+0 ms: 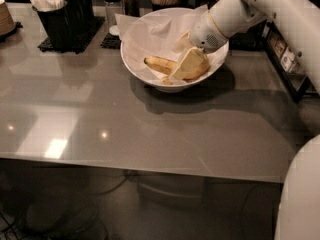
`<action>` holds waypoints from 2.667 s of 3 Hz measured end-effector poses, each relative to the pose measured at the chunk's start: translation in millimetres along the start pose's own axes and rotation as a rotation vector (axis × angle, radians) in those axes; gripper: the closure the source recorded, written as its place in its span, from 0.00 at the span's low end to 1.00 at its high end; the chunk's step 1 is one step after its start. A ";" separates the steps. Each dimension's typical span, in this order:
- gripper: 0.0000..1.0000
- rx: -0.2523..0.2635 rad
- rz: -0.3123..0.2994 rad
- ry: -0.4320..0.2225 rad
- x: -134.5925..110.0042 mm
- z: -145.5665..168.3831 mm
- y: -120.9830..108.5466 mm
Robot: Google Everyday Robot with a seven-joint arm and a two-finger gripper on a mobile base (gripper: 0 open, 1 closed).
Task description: Pick banana from white bowl
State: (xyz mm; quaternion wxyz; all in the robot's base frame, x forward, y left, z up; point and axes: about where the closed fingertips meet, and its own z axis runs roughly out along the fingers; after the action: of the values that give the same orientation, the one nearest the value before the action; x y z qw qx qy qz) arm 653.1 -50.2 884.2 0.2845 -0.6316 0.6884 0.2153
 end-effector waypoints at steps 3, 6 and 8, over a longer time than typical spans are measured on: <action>0.70 -0.018 0.011 -0.011 13.3 17.7 5.3; 1.00 0.031 -0.009 0.205 -3.0 -35.8 12.0; 1.00 0.018 0.010 0.363 -15.0 -79.8 44.4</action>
Offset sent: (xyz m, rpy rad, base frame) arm -0.0045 -0.0003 -0.0234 0.0157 0.0226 0.0020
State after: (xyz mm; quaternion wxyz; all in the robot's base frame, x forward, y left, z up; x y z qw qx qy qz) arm 600.1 -86.5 950.8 0.1602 -0.6541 0.7334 0.0927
